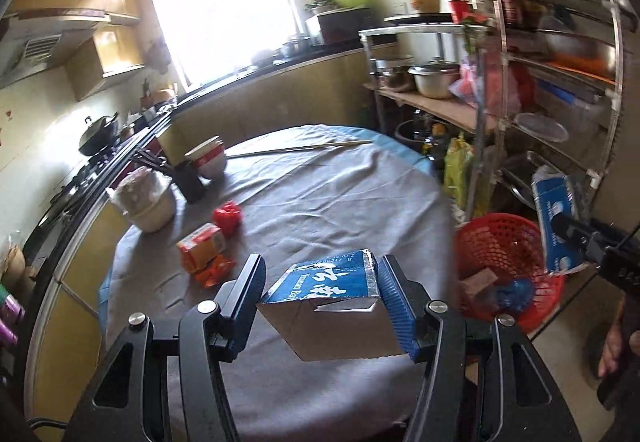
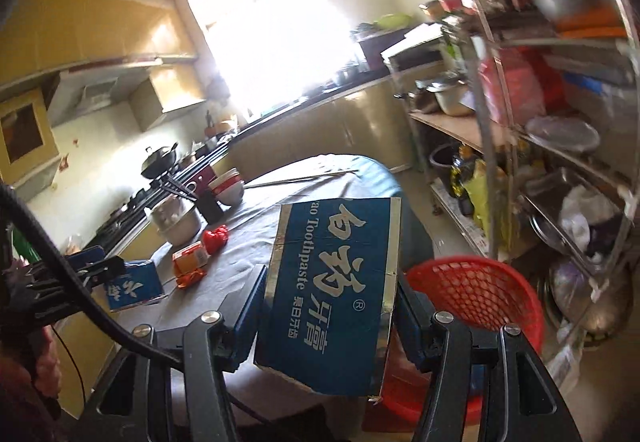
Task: Collect trash
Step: 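Open both tools over the red basket to drop the two blue cartons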
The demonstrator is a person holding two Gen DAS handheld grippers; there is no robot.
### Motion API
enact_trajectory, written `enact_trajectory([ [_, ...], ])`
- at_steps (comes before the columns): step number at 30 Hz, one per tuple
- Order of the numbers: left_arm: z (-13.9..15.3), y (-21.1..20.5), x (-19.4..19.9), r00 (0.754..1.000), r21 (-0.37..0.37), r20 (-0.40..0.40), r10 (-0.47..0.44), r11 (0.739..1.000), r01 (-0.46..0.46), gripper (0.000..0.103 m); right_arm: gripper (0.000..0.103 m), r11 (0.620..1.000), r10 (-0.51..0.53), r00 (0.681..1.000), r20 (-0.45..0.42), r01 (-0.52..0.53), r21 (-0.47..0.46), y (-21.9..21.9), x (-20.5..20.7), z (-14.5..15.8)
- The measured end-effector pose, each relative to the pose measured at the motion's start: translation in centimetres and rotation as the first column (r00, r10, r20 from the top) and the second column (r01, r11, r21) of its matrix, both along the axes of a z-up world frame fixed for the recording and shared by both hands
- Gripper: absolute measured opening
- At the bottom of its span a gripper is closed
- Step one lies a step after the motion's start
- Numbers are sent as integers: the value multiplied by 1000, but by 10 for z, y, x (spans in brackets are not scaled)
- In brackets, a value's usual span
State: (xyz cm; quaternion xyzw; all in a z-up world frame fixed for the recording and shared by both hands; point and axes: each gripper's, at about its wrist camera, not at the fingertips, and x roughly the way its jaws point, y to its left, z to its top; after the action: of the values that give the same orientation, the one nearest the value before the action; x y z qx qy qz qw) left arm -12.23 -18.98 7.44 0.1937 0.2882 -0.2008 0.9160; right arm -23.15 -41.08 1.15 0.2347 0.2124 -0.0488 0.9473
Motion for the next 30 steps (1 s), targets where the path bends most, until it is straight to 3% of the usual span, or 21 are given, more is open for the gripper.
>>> enact_trajectory([
  [7, -11, -40, -20, 998, 22, -57, -29, 999, 30, 60, 62, 997, -7, 1000, -10, 8, 78, -38, -29, -20],
  [20, -6, -75, -60, 998, 80, -9, -69, 994, 69, 60, 62, 991, 12, 1000, 27, -15, 132, -56, -60, -32],
  [25, -8, -91, -58, 992, 54, -29, -123, 991, 125, 60, 62, 991, 9, 1000, 23, -12, 136, -60, -63, -35],
  [30, -22, -121, -39, 961, -41, -103, -256, 967, 253, 60, 63, 982, -23, 1000, -3, 23, 185, -81, -64, -48],
])
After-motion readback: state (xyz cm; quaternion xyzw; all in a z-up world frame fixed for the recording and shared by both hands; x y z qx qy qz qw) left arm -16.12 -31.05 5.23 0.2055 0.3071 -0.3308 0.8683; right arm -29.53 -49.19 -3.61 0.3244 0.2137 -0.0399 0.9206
